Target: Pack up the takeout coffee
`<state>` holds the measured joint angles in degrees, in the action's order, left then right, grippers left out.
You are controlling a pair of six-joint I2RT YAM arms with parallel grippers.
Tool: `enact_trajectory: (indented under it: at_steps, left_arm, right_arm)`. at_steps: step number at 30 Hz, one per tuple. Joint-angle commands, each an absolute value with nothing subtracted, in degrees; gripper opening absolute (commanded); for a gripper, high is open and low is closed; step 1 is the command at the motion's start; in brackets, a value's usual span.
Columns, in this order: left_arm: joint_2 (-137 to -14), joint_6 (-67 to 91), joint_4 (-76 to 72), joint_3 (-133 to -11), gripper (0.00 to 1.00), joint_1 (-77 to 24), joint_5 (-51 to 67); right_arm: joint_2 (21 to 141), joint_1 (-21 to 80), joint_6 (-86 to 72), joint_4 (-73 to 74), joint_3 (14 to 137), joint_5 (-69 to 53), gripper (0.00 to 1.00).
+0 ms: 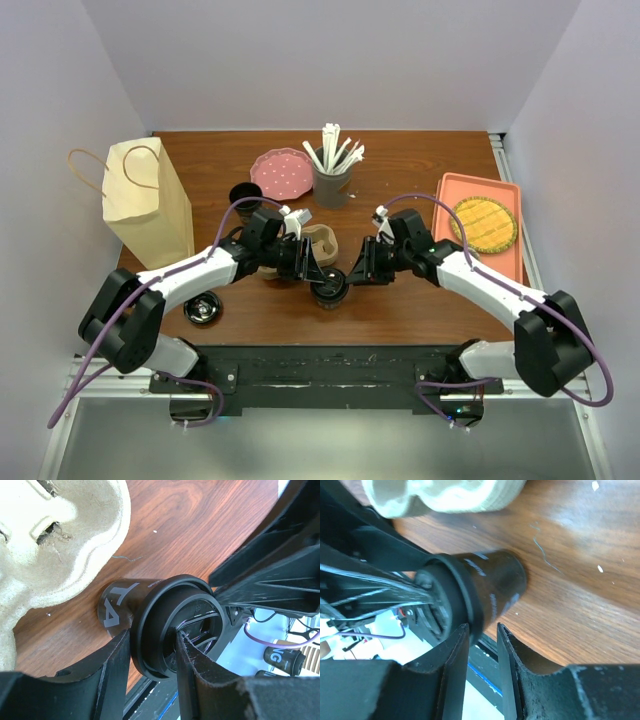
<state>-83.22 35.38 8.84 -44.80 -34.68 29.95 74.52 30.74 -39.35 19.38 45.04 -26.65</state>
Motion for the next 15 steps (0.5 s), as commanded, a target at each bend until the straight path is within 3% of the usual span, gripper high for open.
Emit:
enact_trajectory:
  at_steps: [1, 4, 8, 15]
  left_arm:
    - [-88.7, 30.7, 22.6, -40.2, 0.31, -35.2, 16.8]
    - [-88.9, 30.7, 22.6, -40.1, 0.31, -35.2, 16.9]
    - [-89.2, 30.8, 22.6, -39.9, 0.30, -35.2, 16.8]
    - [-90.0, 31.2, 23.3, -39.3, 0.29, -35.5, 15.9]
  right_arm:
    - [74.5, 30.8, -40.2, 15.1, 41.0, -27.8, 0.33]
    - [74.8, 30.9, -40.3, 13.6, 38.2, -27.9, 0.31]
    - [75.1, 30.9, -40.3, 13.3, 36.0, -25.4, 0.18]
    - [73.9, 30.9, -42.9, 13.5, 29.0, -16.8, 0.06]
